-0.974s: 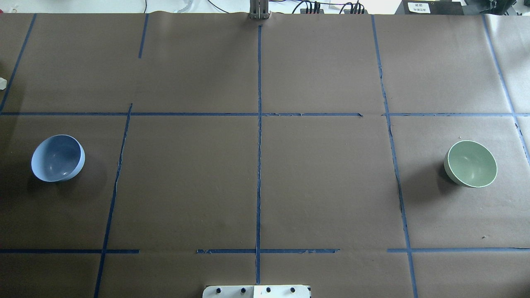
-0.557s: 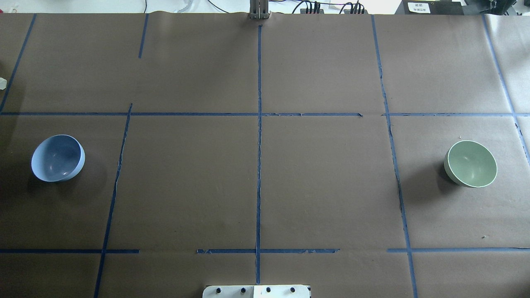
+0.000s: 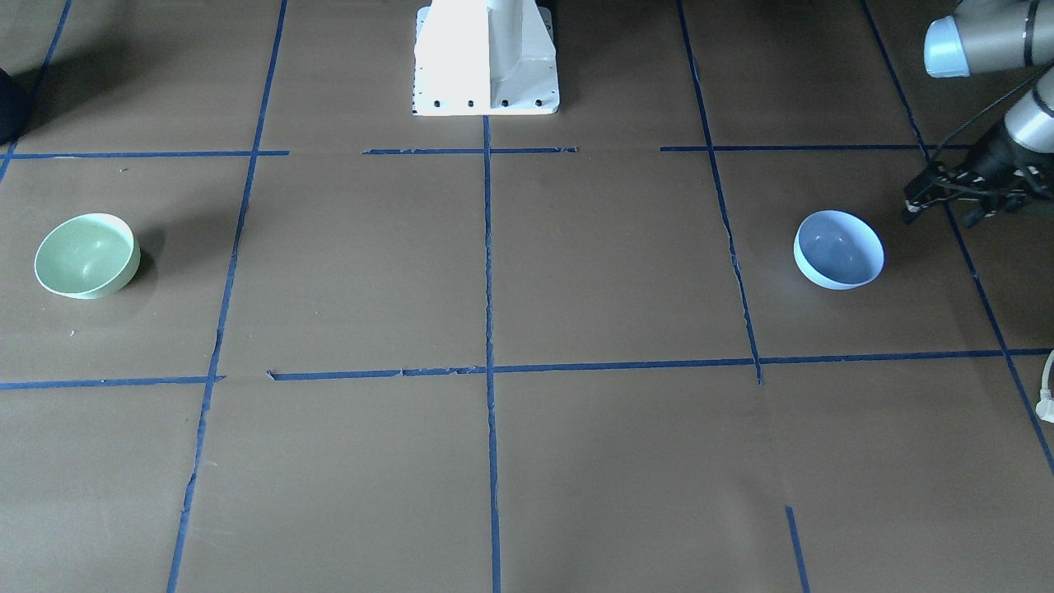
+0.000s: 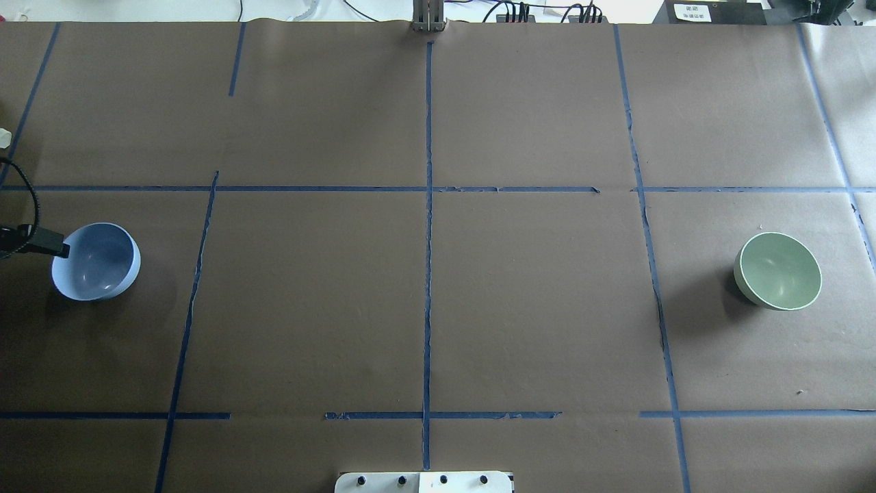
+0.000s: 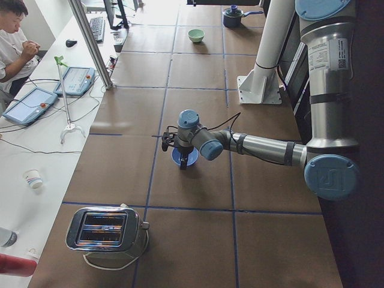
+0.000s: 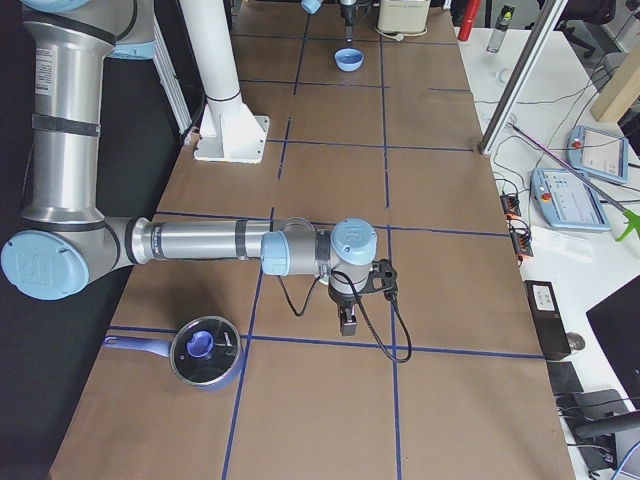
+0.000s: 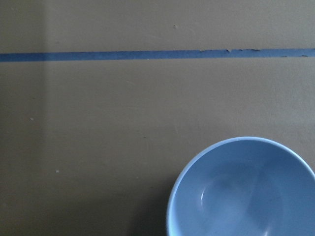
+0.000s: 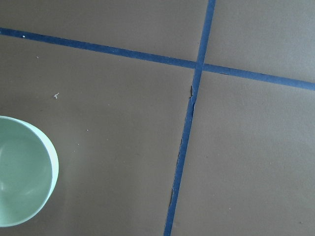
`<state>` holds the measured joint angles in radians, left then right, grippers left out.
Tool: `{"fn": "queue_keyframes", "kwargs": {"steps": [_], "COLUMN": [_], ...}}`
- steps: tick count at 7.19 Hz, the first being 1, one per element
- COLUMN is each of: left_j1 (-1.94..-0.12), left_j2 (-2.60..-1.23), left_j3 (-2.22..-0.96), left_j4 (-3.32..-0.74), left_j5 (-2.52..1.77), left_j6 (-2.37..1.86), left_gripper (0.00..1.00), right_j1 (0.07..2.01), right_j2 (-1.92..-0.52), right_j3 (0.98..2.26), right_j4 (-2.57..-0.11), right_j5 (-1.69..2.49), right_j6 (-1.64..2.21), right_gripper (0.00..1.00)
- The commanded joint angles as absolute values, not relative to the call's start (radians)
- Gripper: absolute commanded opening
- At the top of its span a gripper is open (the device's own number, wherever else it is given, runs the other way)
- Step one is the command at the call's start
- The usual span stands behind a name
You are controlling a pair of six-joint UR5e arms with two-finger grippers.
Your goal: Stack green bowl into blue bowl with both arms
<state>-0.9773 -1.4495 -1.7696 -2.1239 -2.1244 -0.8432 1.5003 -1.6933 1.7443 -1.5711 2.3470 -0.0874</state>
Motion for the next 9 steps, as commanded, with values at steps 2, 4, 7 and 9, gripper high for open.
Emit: {"fn": "queue_keyframes", "kwargs": {"steps": [2, 4, 7, 9], "left_j1": [-0.916, -0.916, -0.917, -0.919], "left_j2": [-1.493, -1.493, -1.505, -1.679], "left_j3": [-1.686, -1.668, -1.706, -1.727], "left_j4": [-2.134, -2.132, -2.129, -2.053], "left_j5": [-2.095, -2.100, -2.162, -2.250], "left_j6": [-0.887, -0.885, -0.890, -1.077], "left_gripper": [0.90, 0.07, 0.00, 0.00], "right_j1": [1.500, 1.500, 1.499, 1.500], "right_j2": [-1.694, -1.692, -1.692, -1.693], "right_j3": [1.743, 1.743, 1.744, 1.743], "right_j4": [-1.572, -1.572, -1.571, -1.572], "right_j5": [2.347, 2.347, 2.347, 2.347], "right_j6": [-0.087, -0.087, -0.087, -0.087], "right_gripper": [1.00, 1.00, 1.00, 1.00]}}
